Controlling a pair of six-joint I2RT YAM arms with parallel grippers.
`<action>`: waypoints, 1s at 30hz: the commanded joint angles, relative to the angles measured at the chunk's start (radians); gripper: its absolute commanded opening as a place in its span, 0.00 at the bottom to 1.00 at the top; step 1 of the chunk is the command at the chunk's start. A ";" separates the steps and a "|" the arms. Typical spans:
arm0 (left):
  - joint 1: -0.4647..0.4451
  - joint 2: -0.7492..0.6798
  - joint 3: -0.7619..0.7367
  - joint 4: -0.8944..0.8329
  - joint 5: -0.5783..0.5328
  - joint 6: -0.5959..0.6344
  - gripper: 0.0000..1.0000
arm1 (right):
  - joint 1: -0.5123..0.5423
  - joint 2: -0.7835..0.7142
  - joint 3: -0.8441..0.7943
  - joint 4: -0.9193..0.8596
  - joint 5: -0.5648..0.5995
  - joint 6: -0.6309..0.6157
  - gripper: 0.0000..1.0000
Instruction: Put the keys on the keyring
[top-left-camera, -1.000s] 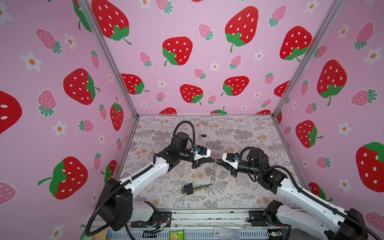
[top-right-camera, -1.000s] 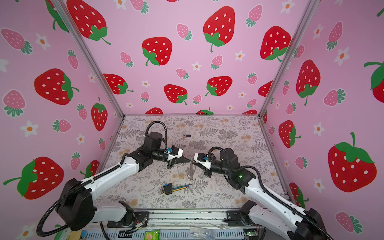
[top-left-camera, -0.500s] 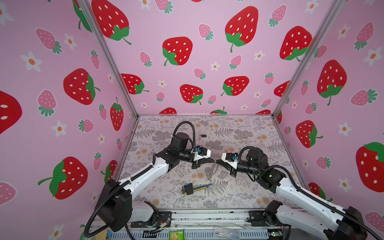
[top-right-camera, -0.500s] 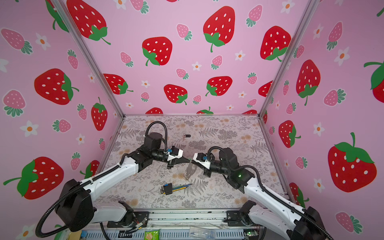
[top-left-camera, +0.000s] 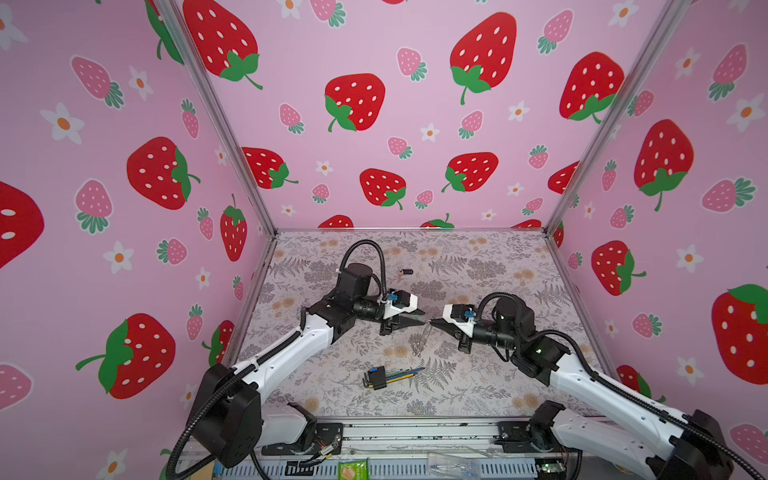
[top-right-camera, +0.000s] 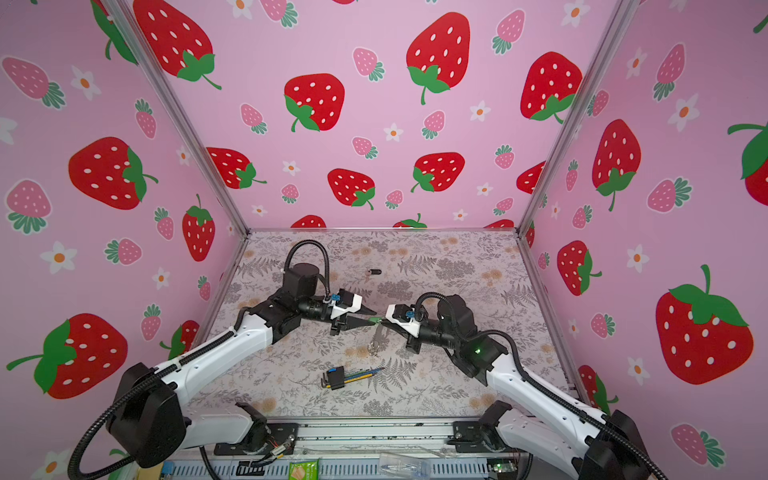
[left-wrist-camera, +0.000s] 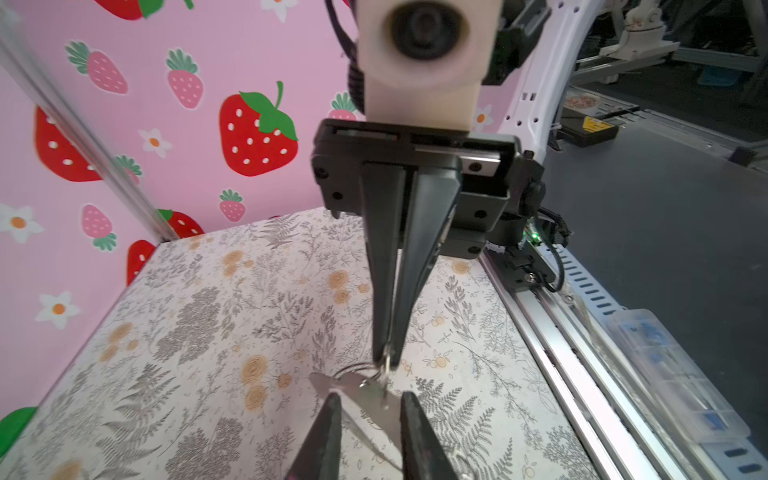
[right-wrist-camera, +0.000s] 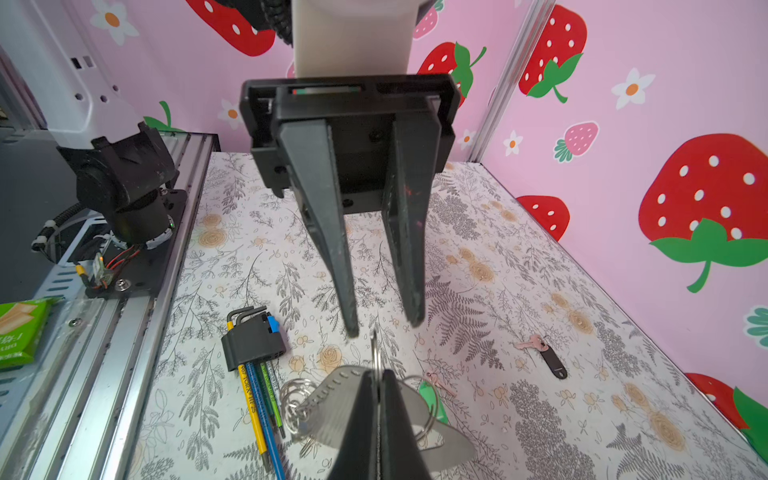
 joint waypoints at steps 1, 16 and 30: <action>0.043 -0.063 -0.036 0.064 0.029 -0.044 0.29 | 0.006 -0.017 -0.018 0.083 -0.021 0.013 0.03; 0.012 -0.106 -0.159 0.236 -0.005 -0.112 0.21 | 0.005 -0.002 -0.033 0.180 -0.071 0.057 0.04; -0.030 -0.185 -0.248 0.283 -0.083 -0.122 0.16 | 0.005 0.041 -0.116 0.425 -0.141 0.015 0.05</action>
